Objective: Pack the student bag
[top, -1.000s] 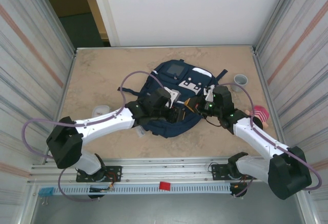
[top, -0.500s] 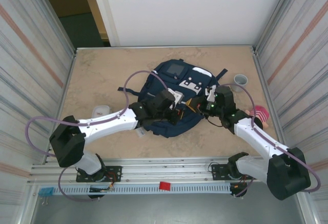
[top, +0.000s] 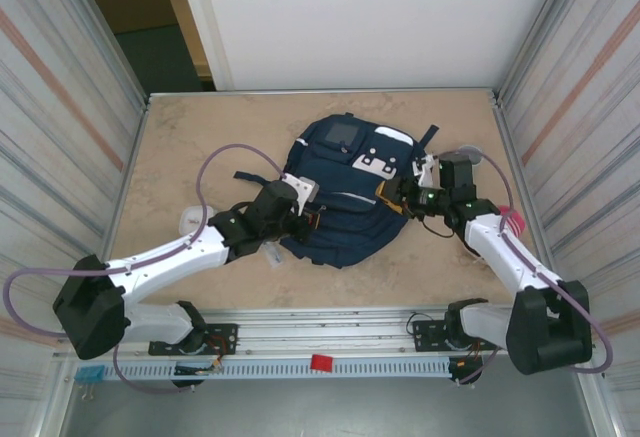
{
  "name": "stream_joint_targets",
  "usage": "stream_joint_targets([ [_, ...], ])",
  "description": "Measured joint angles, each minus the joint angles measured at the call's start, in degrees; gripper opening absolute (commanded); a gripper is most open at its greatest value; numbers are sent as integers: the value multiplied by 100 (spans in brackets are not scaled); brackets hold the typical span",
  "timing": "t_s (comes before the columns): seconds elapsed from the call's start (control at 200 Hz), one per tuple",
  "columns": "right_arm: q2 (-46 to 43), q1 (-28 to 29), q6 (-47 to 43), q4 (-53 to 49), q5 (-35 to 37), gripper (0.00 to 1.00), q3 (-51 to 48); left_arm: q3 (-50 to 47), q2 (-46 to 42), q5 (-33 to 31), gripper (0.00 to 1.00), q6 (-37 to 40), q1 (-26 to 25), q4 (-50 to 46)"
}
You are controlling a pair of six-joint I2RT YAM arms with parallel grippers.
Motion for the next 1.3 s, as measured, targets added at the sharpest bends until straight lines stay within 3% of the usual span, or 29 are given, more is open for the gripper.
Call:
stream_joint_targets([
  [0.18,-896,1373,-1895,-409,1220,57,402,2,17,236,0,153,11,131],
  [0.251,-1084,1661,-2605,-446,1467,57,396,2,24,313,0,160,35,190],
  [0.621,26,1991,-5099,-844,1740,67,826,2,24,535,0,155,63,387],
  [0.977,892,2262,-6220,-1106,1615,68,1318,-2,24,616,0,151,96,538],
  [1.097,1097,2306,-6424,-1134,1655,62,1377,-20,24,667,0,149,107,579],
  [1.178,1196,2310,-6494,-1137,1709,53,1386,-24,24,691,0,133,109,603],
  [1.298,1316,2310,-6669,-1156,1867,29,1488,-33,24,686,0,131,109,608],
])
